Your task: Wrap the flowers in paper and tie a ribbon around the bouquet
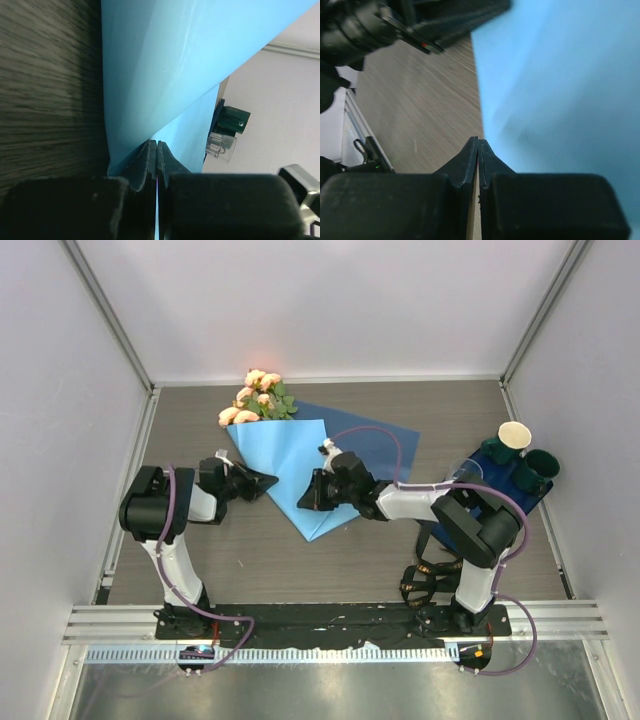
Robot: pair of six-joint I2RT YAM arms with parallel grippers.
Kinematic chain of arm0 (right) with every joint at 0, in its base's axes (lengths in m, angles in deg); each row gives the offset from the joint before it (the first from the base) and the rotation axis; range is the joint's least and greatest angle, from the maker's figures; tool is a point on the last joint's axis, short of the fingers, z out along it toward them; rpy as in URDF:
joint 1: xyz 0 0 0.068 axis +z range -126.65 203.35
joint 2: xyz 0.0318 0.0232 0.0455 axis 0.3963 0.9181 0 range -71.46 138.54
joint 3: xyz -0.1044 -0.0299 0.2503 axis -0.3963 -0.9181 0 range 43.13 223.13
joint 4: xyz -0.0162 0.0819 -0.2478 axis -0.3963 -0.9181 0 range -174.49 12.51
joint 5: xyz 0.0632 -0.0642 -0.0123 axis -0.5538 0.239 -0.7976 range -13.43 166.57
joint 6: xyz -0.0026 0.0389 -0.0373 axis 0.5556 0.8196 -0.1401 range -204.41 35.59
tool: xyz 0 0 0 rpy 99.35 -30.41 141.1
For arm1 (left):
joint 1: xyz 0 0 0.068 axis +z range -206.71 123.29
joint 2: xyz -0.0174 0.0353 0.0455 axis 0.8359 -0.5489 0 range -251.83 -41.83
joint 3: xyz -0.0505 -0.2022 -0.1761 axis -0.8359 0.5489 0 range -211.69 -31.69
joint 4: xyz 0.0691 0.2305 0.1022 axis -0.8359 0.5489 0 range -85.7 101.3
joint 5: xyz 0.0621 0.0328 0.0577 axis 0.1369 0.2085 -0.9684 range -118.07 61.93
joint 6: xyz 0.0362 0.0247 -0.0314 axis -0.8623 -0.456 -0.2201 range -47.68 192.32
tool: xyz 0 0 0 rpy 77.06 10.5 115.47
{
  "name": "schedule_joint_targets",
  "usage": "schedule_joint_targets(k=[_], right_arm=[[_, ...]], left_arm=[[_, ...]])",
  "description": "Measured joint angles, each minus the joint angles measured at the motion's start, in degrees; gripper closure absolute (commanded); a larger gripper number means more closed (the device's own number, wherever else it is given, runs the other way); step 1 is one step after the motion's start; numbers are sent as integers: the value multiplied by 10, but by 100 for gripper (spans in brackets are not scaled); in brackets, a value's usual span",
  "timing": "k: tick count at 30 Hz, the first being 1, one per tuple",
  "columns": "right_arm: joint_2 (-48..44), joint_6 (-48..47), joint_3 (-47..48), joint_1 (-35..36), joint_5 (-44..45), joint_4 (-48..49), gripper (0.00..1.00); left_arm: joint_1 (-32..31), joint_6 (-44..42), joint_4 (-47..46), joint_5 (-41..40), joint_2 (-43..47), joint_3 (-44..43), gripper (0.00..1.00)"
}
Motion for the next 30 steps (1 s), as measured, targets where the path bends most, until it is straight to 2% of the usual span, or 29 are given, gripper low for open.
schedule_joint_targets(k=[7,14,24,30], right_arm=[[21,7,21,11,-11,31,92],[40,46,-61,16,-28,86,96],[40,80,-97,16,-28,148,100],[40,80,-97,16,-28,148,100]], left_arm=[[0,-5,0,0,0,0,100],[1,-4,2,1,-1,-2,100],[74,42,-26,11,-23,-19,98],[79,30,-3,9,-8,-27,99]])
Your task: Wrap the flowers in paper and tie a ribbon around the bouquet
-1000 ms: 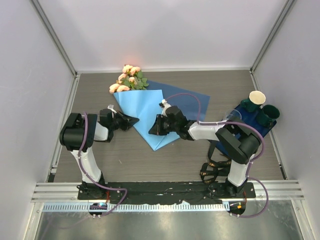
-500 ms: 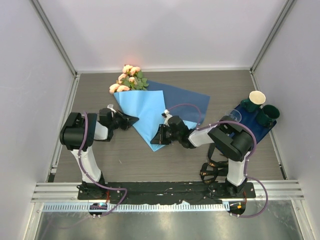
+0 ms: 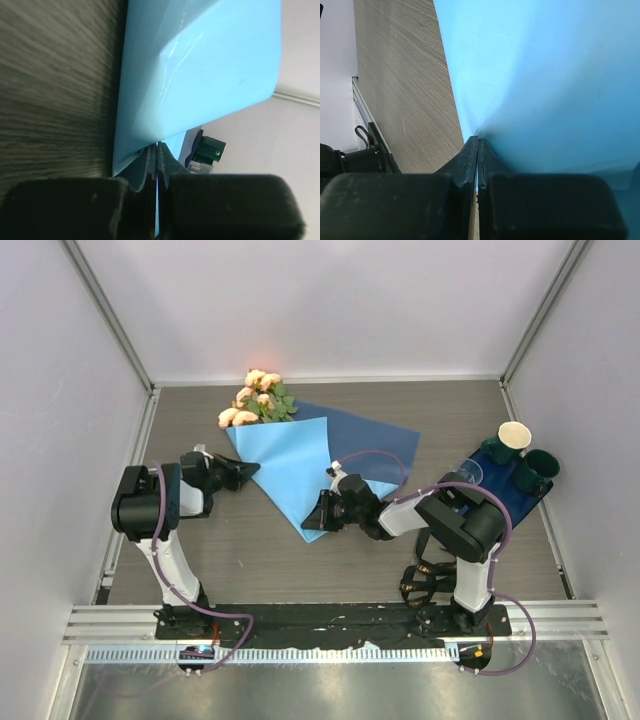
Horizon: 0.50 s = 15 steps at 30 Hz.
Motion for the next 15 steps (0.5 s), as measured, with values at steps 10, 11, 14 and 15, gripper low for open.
schedule_joint_targets(k=[10,11,14,15], right_arm=[[0,0,8,2,0,-14,100],[1,0,10,2,-1,-16,100],[1,-2,14,5,-1,-21,100],[1,-3,15,6,-1,-23,100]], left_arm=[[16,30,-69,14,-30,-21,70],[16,30,-77,16,-29,-21,71],[16,32,-103,18,-17,-9,78],[16,34,-114,18,-13,-3,84]])
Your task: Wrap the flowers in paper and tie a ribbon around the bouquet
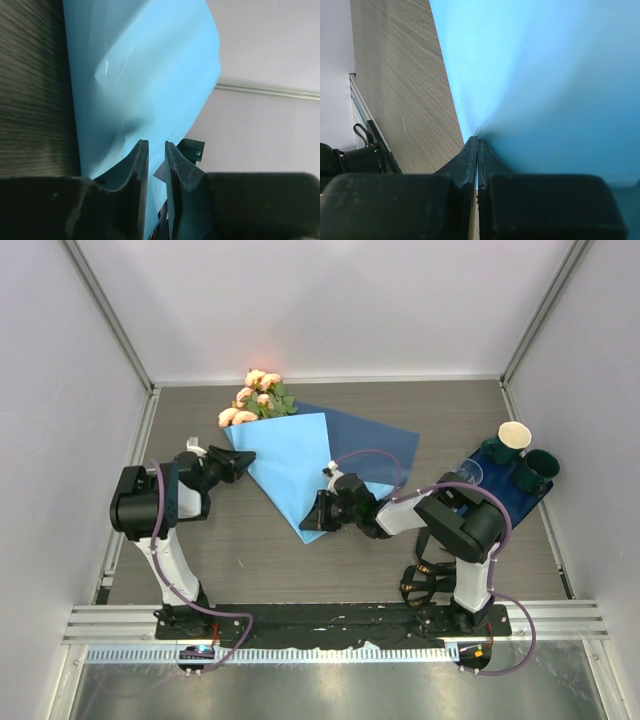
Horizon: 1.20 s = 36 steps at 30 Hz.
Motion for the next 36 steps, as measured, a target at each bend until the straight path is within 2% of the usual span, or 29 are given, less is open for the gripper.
schedule_joint_targets(k=[9,16,24,36], right_arm=[[0,-2,6,2,-1,-12,100],[0,-3,8,3,-1,-16,100],[0,-5,12,5,0,-24,100],[3,-7,24,9,-2,-38,100]], left_arm=[[1,21,-56,-10,-4,26,100],[13,21,-48,-46,-19,25,100],[29,-12,66,-85,-16,-20,100],[49,-37,144,-121,-30,-64,100]])
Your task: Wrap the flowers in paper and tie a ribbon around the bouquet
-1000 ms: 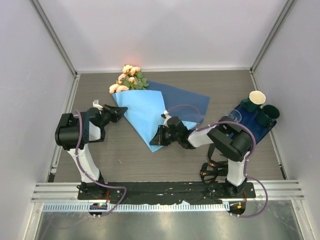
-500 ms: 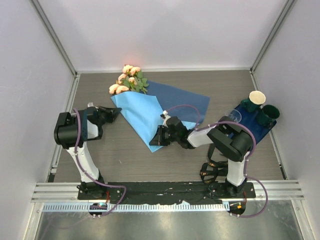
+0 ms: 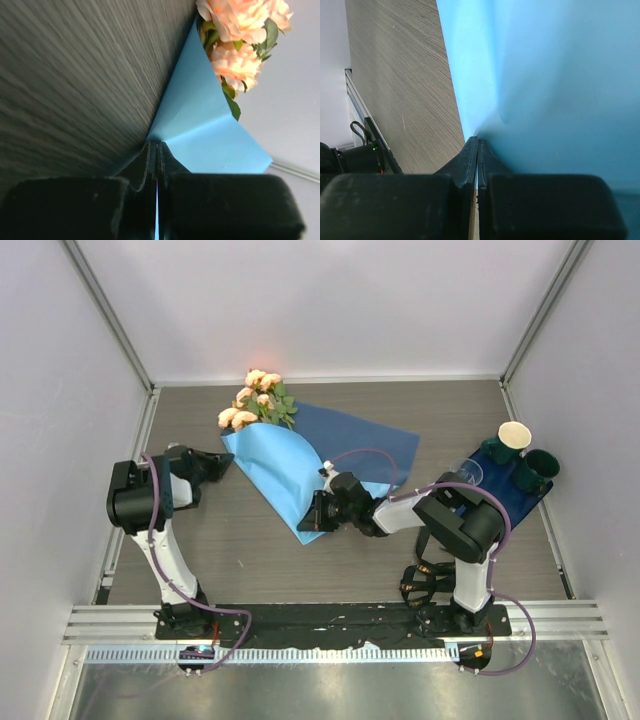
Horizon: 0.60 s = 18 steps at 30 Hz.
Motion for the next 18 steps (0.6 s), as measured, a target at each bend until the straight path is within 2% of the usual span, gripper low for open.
schedule_joint_targets(k=[13,18], right_arm=[[9,0,13,2,-5,-7,100],[10,0,16,2,-6,-11,100]], left_arm=[[18,3,33,-3,-65,-104,100],[24,0,84,-15,-67,-137,100]])
